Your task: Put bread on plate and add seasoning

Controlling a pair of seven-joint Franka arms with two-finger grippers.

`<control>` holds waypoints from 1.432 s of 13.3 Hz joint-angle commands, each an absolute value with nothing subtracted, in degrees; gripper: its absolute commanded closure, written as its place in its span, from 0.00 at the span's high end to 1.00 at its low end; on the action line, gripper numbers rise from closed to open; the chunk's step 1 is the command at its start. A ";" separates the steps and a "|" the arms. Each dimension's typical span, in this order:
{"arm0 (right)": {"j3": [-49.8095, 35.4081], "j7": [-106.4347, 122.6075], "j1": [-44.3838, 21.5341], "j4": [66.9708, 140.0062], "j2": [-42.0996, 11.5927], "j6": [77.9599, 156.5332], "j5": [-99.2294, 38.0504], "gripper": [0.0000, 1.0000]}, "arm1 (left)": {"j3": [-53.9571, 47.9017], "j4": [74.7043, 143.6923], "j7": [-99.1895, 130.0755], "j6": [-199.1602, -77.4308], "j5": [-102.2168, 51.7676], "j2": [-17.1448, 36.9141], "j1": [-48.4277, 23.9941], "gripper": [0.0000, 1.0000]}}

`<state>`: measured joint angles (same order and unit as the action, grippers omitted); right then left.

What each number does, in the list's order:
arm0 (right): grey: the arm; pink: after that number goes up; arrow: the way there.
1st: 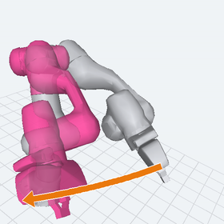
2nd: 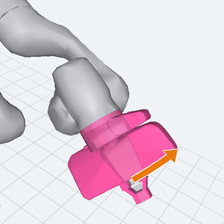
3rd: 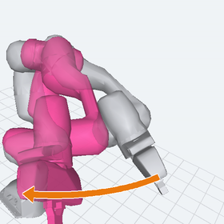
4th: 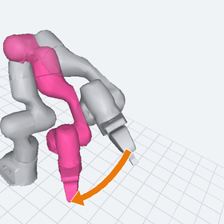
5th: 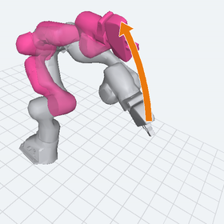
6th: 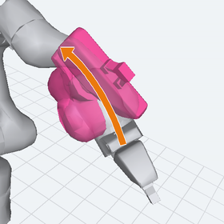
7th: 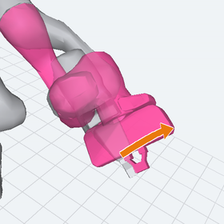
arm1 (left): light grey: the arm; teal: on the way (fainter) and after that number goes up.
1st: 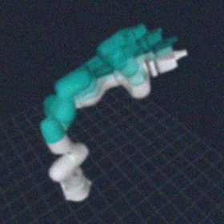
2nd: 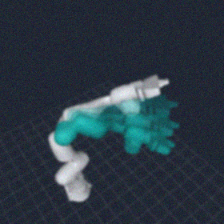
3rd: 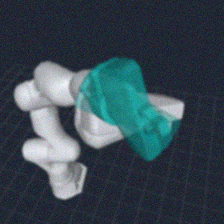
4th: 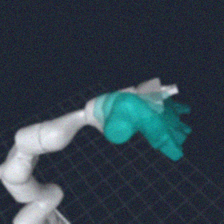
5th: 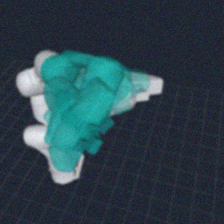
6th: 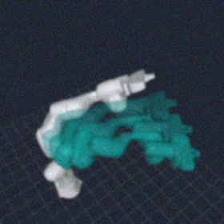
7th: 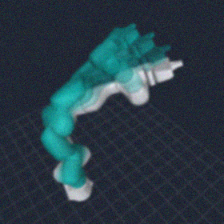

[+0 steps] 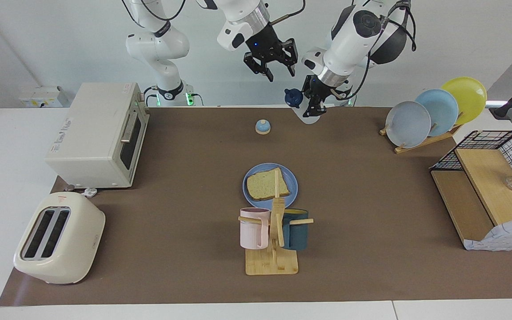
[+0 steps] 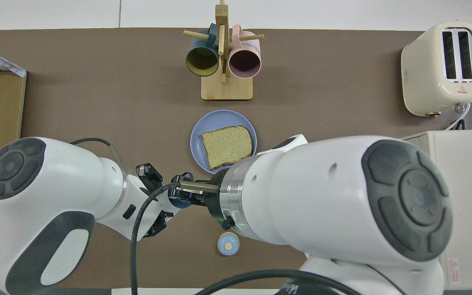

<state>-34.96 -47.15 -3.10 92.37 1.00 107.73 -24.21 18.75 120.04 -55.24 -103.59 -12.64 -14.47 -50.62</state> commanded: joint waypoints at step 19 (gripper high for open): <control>-38.06 -43.42 -1.49 97.38 1.06 115.66 -19.34 0.23 | 18.37 123.13 -54.40 -107.05 -11.60 -17.05 -50.98 0.00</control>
<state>-36.55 -44.47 -3.06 96.32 0.62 114.06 -19.84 18.57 120.68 -55.06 -105.22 -12.63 -14.64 -50.62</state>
